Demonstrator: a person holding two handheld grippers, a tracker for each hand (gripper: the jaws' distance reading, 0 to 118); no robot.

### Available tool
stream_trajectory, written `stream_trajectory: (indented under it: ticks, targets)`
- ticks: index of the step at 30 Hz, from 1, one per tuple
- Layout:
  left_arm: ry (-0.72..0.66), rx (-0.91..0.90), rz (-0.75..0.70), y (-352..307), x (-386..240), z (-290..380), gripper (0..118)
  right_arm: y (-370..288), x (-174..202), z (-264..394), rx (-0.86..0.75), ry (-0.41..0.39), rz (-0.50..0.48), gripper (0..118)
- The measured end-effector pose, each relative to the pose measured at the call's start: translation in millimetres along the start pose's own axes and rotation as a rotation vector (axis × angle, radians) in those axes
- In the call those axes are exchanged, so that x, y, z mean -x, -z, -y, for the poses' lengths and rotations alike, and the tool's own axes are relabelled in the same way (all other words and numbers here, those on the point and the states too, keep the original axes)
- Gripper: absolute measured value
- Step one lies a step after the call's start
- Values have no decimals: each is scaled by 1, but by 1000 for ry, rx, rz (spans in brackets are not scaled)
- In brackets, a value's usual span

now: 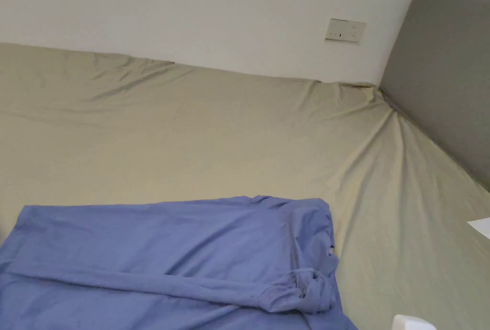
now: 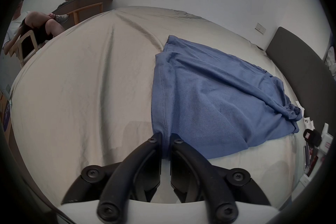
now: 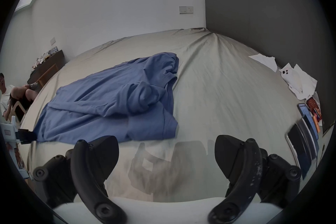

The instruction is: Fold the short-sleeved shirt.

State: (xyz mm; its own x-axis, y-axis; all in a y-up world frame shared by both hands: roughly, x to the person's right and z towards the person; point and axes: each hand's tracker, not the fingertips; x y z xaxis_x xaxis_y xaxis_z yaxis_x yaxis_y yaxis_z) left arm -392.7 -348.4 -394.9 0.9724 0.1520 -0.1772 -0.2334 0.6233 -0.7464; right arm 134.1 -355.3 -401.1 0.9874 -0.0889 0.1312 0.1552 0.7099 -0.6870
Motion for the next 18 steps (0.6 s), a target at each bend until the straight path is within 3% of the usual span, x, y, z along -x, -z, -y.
stream_trajectory:
  ticks: [2,5,8,12,14,15,18]
  targets:
    - [-10,-6,-3,-3,0,-2,8,12,-1,-6,9,1,12,109]
    - [-35,-14,5,-9,2,-7,8,25,-3,-8,26,-10,10,99]
    - [-56,-16,9,-11,3,-12,8,37,-2,-9,114,-33,-49,93]
    - [-67,-13,7,-12,3,-14,8,34,-1,-12,109,-24,-111,51]
    - [-64,-11,2,-14,2,-14,8,27,1,-16,82,1,-69,14]
    - [-65,-12,-2,-16,1,-14,8,23,-2,-20,93,3,-84,6]
    - [-64,-38,4,-30,3,-16,8,3,-3,-24,80,-25,-68,6]
